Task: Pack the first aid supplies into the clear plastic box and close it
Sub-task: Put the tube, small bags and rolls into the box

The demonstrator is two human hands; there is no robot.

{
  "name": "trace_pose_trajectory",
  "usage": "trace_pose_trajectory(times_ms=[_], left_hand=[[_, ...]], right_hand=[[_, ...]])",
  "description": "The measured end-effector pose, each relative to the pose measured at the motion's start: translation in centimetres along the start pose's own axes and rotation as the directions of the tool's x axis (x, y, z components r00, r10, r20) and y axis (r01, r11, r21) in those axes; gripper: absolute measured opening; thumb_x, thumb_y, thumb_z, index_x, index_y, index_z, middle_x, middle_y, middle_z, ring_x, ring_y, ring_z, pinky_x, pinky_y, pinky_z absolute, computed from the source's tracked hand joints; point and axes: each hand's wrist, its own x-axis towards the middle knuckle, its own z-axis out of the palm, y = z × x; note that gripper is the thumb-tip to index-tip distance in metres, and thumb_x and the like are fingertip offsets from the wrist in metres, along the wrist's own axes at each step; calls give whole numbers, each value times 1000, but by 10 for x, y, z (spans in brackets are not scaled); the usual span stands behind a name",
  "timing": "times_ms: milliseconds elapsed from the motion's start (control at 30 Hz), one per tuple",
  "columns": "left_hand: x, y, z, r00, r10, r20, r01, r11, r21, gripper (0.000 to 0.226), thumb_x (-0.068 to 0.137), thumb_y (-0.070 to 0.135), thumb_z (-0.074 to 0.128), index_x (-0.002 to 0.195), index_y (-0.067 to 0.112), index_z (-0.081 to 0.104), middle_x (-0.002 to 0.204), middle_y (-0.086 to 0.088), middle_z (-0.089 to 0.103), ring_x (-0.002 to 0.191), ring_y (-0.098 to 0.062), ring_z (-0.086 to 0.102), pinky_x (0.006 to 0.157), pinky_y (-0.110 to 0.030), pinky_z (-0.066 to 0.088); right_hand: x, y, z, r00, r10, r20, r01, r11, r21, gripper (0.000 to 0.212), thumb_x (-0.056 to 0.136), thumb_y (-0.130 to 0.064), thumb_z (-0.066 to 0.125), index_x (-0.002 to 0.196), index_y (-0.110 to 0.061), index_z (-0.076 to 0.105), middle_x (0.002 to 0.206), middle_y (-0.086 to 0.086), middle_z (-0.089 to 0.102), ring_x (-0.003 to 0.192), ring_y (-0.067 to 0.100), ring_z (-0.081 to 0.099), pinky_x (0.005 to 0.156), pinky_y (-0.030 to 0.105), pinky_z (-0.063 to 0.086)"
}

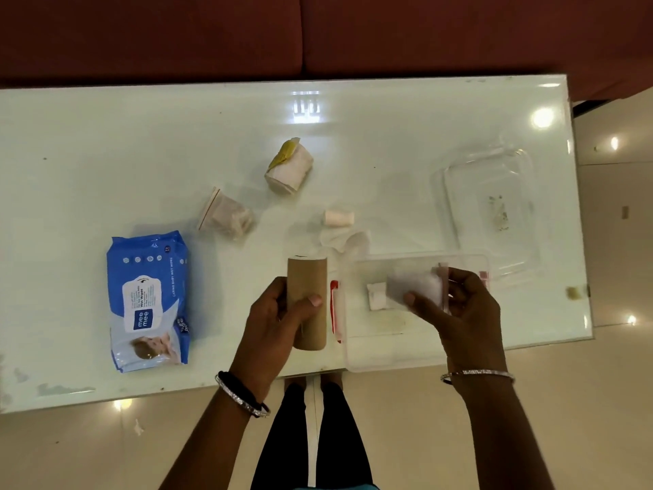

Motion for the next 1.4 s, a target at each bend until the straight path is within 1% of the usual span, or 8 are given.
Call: trace_pose_trajectory(times_ms=[200, 300, 433, 533, 800, 933, 1233, 1400], left_hand=[[6, 17, 21, 985, 117, 124, -122, 992, 36, 46, 75, 42, 59, 111, 14, 59, 111, -12, 68, 101, -31, 64, 77, -46, 55], [26, 37, 31, 976, 153, 157, -166, 983, 73, 46, 71, 44, 57, 106, 14, 58, 104, -14, 65, 93, -33, 61, 76, -44, 50], [66, 67, 54, 953, 51, 298, -140, 948, 287, 67, 63, 52, 52, 115, 11, 58, 117, -18, 63, 111, -35, 57, 97, -55, 46], [86, 74, 74, 930, -16, 368, -192, 832, 521, 50, 70, 47, 47, 101, 8, 55, 102, -11, 67, 104, -34, 58, 97, -58, 42], [101, 42, 66, 948, -20, 316, -122, 898, 423, 42, 80, 41, 53, 100, 5, 50, 103, -19, 67, 95, -33, 70, 79, -52, 52], [98, 36, 63, 958, 55, 282, -151, 931, 333, 39, 80, 37, 52, 108, 9, 56, 96, 1, 73, 81, -4, 73, 64, -22, 52], [74, 33, 11, 992, 63, 113, -52, 994, -93, 38, 82, 26, 45, 117, 18, 60, 101, -10, 77, 98, -23, 70, 79, -32, 54], [49, 11, 2, 998, -11, 67, 24, 982, -185, 38, 82, 25, 47, 115, 18, 62, 105, -15, 76, 103, -33, 70, 89, -44, 52]], right_hand=[[8, -6, -6, 977, -26, -210, 63, 983, 170, 40, 57, -36, 89, 93, -31, 73, 89, -1, 75, 86, 22, 71, 80, 51, 60], [10, -12, -8, 987, -20, -162, 68, 952, 297, 28, 67, -24, 86, 93, -30, 76, 89, -3, 76, 89, 21, 70, 74, 37, 61], [11, -13, -7, 998, 19, -67, 8, 928, 373, 29, 77, -10, 80, 104, -16, 75, 101, 10, 75, 100, 31, 70, 74, 35, 58], [10, -12, -8, 999, 20, -41, -4, 934, 358, 31, 77, -10, 79, 107, -12, 74, 102, 11, 75, 102, 33, 70, 76, 37, 59], [6, -15, -29, 973, 146, -176, -25, 834, 552, 42, 74, -15, 78, 114, -7, 68, 111, 3, 72, 105, 19, 70, 80, 36, 59], [12, -11, -48, 964, 214, -156, -68, 769, 636, 42, 71, -14, 78, 112, -13, 66, 112, 2, 73, 109, 22, 69, 78, 32, 58], [8, 19, -2, 968, 146, 205, -172, 979, 114, 44, 69, -5, 85, 111, -10, 73, 106, 12, 75, 99, 33, 72, 90, 49, 57], [18, 26, 43, 949, 264, 175, -238, 959, -153, 57, 57, -16, 93, 108, -18, 66, 101, 6, 72, 84, 21, 72, 74, 31, 58]])
